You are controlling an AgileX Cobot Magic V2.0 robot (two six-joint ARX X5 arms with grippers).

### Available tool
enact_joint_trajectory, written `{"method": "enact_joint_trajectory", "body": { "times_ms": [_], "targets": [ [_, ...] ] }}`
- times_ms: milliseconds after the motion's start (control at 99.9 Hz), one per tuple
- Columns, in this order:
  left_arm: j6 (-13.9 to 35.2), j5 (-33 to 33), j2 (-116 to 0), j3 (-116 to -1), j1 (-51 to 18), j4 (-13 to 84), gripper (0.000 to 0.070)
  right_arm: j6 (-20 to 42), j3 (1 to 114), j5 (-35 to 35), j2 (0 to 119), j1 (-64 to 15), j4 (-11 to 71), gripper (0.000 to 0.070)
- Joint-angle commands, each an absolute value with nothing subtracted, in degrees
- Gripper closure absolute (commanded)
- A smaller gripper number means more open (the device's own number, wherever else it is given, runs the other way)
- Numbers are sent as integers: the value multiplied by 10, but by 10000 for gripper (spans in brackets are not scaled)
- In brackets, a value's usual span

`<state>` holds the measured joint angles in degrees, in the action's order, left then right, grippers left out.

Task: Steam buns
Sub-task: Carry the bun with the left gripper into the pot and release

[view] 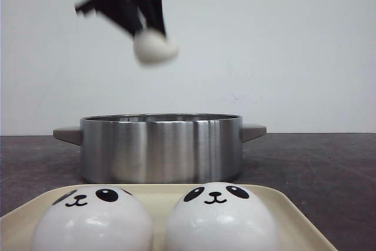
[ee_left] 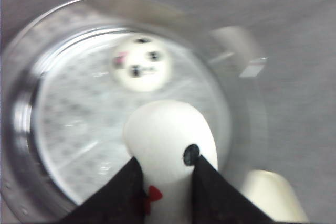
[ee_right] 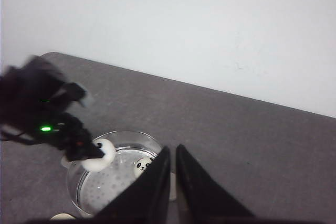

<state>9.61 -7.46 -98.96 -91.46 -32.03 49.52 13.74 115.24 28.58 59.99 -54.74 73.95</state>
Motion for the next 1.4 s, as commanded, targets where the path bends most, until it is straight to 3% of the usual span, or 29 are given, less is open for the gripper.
{"method": "enact_joint_trajectory", "body": {
  "times_ms": [0,210,521,641,721,861,931,1021,1392],
  "targets": [
    [74,-73,-1034,-937,-312,496,690,143,1163,288,606,-554,733,689],
    [45,-72,-1129,-963,-282,456,690,144,1163,289,611,-554,734,689],
    [45,-69,-1197,-965,-269,404,688,160,1163,288,611,-554,748,689],
    [45,-68,-1206,-965,-267,402,656,174,1163,288,610,-554,760,689],
    [46,-68,-1207,-965,-267,397,555,178,1163,288,610,-554,764,689],
    [57,-69,-1207,-966,-267,393,255,181,1163,288,610,-554,763,689],
    [57,-69,-1207,-969,-267,393,175,182,1163,288,610,-554,763,689],
    [57,-71,-1207,-976,-269,394,137,182,1163,288,610,-554,764,689],
    [72,-91,-1192,-1099,-271,472,142,180,1163,288,610,-554,776,689]
  ]
}}
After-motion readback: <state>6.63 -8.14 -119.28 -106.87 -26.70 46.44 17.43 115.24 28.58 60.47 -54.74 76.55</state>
